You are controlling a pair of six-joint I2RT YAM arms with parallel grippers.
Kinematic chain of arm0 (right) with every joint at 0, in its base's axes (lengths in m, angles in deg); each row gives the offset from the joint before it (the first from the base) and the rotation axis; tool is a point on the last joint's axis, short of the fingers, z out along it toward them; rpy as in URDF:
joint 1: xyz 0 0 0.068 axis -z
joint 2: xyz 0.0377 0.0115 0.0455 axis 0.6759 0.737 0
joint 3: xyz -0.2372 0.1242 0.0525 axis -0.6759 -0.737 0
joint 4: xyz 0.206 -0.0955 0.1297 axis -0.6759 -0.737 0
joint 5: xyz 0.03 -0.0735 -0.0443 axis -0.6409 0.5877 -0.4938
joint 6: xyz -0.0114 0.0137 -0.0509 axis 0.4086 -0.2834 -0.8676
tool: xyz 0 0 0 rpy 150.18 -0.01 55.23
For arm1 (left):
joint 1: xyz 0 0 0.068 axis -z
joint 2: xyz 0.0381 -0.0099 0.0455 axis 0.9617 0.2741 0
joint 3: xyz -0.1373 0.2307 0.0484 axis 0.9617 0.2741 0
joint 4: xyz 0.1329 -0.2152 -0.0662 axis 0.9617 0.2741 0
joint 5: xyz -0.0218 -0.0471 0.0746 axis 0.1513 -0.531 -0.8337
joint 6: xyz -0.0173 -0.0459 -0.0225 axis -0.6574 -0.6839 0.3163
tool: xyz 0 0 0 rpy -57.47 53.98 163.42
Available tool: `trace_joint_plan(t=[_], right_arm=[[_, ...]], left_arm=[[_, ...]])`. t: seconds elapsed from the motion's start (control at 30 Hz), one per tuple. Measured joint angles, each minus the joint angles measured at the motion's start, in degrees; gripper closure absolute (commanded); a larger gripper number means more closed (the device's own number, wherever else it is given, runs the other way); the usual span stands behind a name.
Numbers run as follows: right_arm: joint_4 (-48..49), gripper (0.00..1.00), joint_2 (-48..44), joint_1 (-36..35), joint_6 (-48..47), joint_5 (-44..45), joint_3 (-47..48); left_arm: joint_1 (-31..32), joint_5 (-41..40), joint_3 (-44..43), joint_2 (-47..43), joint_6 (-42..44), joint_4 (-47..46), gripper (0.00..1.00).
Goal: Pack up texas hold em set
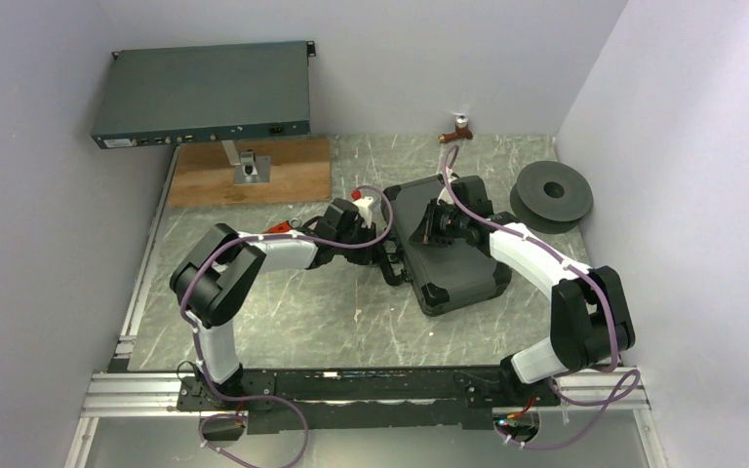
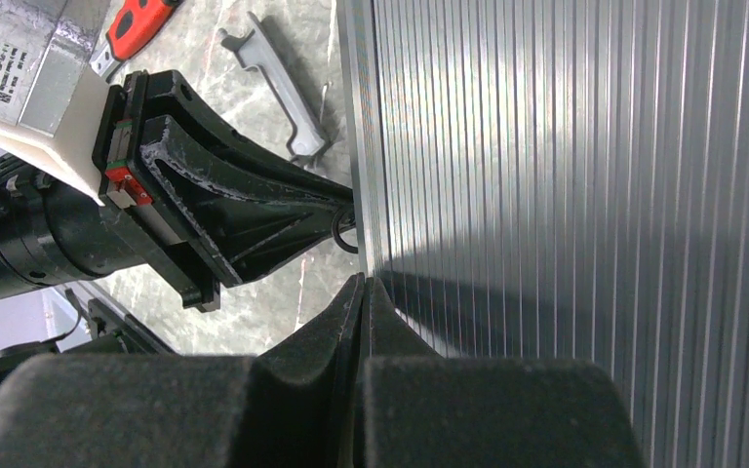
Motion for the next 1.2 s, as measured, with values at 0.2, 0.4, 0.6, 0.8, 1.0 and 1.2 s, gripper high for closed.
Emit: trace_joint_plan(t=[0.2,0.4,0.6,0.8,1.0,1.2], right_arm=[[0.1,1.00,0.0,0.0,0.0,0.0,0.0],[0.5,1.00,0.2,0.0,0.0,0.0,0.0],[0.8,1.00,0.4,0.2,0.0,0.2,0.1],[0.9,1.00,0.4,0.2,0.0,0.2,0.1],[0.9,1.00,0.4,0.2,0.0,0.2,0.1],[0.9,1.00,0.4,0.2,0.0,0.2,0.1]], left_arm=[[0.0,0.1,-1.2,0.5,0.0,1.4,0.85],[0.9,-0.4,-4.3,0.9,0.1,5.0,0.85],[3.1,0.9,-8.2,1.5,-0.7,3.8,0.84],[3.2,1.0,-8.1,1.8,-1.0,3.7,0.84],[3.3,0.7,-8.1,1.8,-1.0,3.7,0.84],[3.5,0.3,-8.1,1.8,-1.0,3.8,0.85]])
